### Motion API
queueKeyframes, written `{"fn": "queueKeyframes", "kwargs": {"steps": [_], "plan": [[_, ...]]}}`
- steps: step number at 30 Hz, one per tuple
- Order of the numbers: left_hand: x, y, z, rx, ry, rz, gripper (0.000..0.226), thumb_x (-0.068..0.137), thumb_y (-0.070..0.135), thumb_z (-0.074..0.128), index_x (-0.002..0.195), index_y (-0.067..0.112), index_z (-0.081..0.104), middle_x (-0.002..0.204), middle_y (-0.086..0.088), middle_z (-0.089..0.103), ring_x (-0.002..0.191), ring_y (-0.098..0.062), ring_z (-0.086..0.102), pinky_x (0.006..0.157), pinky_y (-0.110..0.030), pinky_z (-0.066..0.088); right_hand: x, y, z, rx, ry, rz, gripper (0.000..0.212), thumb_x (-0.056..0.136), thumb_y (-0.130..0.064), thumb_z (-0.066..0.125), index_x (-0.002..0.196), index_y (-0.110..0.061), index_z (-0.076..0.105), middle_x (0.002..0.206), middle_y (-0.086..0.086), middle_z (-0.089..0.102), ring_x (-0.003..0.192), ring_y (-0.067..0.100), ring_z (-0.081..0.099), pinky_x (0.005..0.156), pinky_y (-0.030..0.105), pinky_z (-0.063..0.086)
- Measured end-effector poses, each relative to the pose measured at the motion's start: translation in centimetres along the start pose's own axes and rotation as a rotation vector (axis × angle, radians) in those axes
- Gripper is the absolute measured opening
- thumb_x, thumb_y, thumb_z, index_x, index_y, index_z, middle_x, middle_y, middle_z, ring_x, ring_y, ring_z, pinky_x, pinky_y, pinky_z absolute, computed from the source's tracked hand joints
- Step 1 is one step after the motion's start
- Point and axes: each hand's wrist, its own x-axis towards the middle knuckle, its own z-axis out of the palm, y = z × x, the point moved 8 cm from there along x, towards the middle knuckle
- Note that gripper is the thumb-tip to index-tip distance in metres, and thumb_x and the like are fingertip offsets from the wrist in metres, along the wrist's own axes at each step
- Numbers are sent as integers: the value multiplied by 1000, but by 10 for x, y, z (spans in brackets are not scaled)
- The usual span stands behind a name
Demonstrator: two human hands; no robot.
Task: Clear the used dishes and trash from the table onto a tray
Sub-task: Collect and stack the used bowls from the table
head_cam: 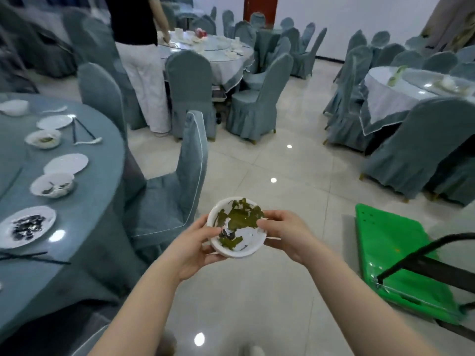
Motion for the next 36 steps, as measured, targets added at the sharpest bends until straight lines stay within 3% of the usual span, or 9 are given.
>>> {"fn": "queueKeyframes", "kwargs": {"steps": [3, 5, 7, 14, 18, 21, 28, 32, 36], "plan": [[16, 28, -20, -72, 111, 98, 36, 87, 4, 58, 112, 29, 67, 107, -15, 70, 93, -33, 70, 72, -43, 57, 57, -31, 27, -72, -171, -11, 21, 88, -16, 65, 108, -9, 64, 102, 12, 71, 90, 23, 69, 73, 30, 58], [18, 43, -36, -126, 196, 156, 36, 88, 1, 56, 106, 28, 70, 103, -11, 72, 93, -31, 70, 65, -39, 58, 87, -48, 51, -112, -260, 4, 24, 90, -28, 63, 105, -9, 67, 98, 10, 72, 89, 24, 68, 74, 30, 58], [17, 54, -55, -220, 292, 207, 37, 88, -2, 54, 104, 27, 71, 104, -12, 72, 94, -31, 70, 68, -40, 58, 111, -62, 78, -142, -341, 22, 29, 92, -35, 59, 100, -10, 70, 90, 7, 73, 84, 22, 66, 70, 28, 56], [-6, 68, -145, -437, 621, 340, 42, 89, -3, 50, 120, 24, 60, 112, -15, 68, 100, -33, 66, 66, -42, 58, 169, -77, 183, -188, -576, 46, 27, 96, -31, 54, 103, -9, 69, 85, 4, 63, 70, 17, 55, 62, 25, 51], [-13, 85, -201, -503, 714, 398, 43, 90, -2, 47, 122, 24, 59, 111, -13, 69, 102, -32, 65, 75, -48, 58, 198, -84, 243, -238, -615, 36, 19, 91, -27, 61, 98, -12, 68, 78, -1, 66, 61, 11, 59, 61, 25, 50], [-22, 101, -240, -538, 786, 436, 41, 90, -1, 48, 117, 26, 63, 104, -10, 72, 91, -27, 68, 65, -40, 59, 216, -87, 287, -296, -663, 29, 18, 91, -27, 60, 100, -13, 68, 81, 0, 68, 67, 14, 60, 65, 26, 50], [-59, 127, -317, -630, 933, 518, 36, 92, 0, 48, 110, 27, 63, 109, -11, 66, 96, -29, 65, 59, -37, 58, 252, -78, 375, -314, -702, 90, 13, 93, -20, 59, 101, -10, 63, 79, 4, 65, 63, 16, 56, 55, 25, 47], [-78, 137, -350, -637, 1008, 576, 34, 91, 1, 48, 103, 27, 65, 100, -9, 70, 83, -25, 70, 57, -35, 57, 278, -58, 429, -426, -717, 133, 23, 93, -18, 57, 115, -12, 56, 87, 8, 65, 61, 16, 56, 56, 26, 46], [-94, 141, -379, -664, 1091, 619, 33, 91, 2, 50, 105, 28, 65, 93, -5, 73, 78, -22, 73, 57, -35, 58, 318, -33, 479, -538, -640, 195, 48, 94, -25, 57, 137, -18, 36, 90, 13, 63, 62, 20, 52, 55, 29, 44]]}}
